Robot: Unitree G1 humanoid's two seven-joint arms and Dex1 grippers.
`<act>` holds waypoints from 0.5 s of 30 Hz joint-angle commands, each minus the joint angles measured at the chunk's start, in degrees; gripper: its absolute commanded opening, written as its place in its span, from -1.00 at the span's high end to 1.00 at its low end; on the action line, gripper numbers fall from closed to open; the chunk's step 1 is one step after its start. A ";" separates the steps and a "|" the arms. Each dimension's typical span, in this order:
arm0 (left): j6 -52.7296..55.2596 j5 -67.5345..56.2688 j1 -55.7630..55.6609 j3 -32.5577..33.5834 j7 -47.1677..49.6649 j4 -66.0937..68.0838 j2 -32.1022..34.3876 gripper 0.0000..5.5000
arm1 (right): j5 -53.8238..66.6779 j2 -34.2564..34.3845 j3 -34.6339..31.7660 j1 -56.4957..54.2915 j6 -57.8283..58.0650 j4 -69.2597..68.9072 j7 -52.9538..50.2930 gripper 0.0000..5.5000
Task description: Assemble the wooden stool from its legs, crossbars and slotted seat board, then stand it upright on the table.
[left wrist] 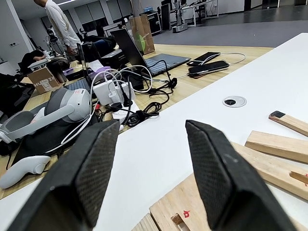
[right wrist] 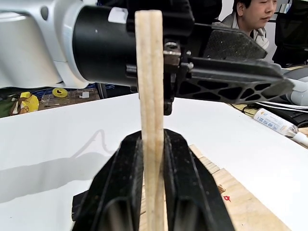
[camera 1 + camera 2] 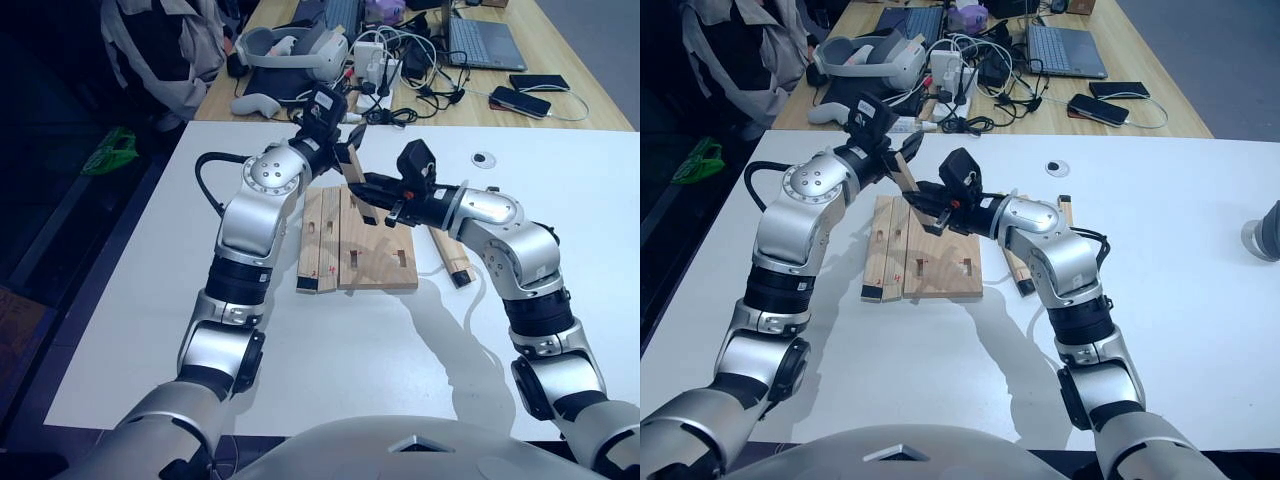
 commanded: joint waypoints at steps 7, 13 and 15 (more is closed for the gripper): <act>2.06 3.35 1.95 -0.83 1.97 3.29 2.17 0.08 | 0.47 -1.53 -6.97 -0.31 -2.21 -1.82 -3.75 0.86; 1.80 5.36 0.56 -0.39 4.35 7.81 1.57 0.08 | 2.65 -1.72 -7.47 1.21 -1.42 -5.05 -3.38 0.86; 1.95 4.34 -0.16 0.92 4.71 7.63 0.48 0.08 | 2.42 -2.11 -7.22 1.40 -1.55 -4.69 -3.61 0.86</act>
